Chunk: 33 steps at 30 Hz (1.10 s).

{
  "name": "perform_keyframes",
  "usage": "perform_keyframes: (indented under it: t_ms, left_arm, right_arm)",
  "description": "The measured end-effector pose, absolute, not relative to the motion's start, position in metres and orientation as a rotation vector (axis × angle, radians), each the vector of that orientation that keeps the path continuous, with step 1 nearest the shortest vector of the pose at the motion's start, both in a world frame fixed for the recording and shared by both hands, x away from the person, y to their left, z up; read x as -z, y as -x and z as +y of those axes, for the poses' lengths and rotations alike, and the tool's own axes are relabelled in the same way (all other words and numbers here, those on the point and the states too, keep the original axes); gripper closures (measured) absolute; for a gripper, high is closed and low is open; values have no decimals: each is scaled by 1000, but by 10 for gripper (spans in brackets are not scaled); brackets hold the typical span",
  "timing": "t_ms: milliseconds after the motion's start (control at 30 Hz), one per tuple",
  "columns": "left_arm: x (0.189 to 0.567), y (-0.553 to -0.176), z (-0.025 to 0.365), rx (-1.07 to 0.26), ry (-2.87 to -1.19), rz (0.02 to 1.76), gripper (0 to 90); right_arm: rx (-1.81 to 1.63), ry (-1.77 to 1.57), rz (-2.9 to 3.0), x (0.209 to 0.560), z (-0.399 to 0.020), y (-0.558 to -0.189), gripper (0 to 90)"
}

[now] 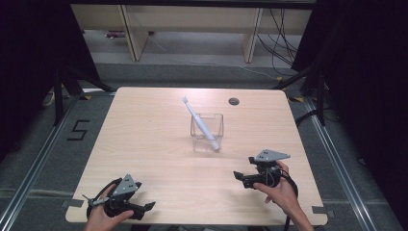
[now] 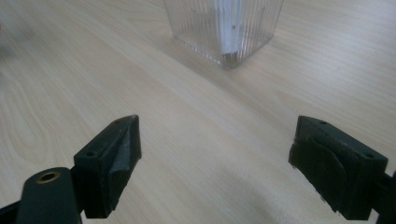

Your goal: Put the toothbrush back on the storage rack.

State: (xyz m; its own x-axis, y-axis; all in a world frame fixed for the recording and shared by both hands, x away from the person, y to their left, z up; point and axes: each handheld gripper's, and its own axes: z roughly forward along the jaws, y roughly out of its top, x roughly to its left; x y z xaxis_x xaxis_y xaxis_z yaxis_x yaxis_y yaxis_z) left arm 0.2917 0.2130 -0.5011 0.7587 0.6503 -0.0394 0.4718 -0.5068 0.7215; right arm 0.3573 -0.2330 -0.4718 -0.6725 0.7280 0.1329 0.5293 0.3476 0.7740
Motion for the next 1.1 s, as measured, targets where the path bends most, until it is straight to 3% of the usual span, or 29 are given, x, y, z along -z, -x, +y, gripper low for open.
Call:
perform_keyframes:
  t_ms: [1100]
  left_arm:
    - [501, -292, 213, -314, -2194, 849, 149]
  right_arm:
    - [-1150, -1119, 2419, 490, -254, -325, 166]
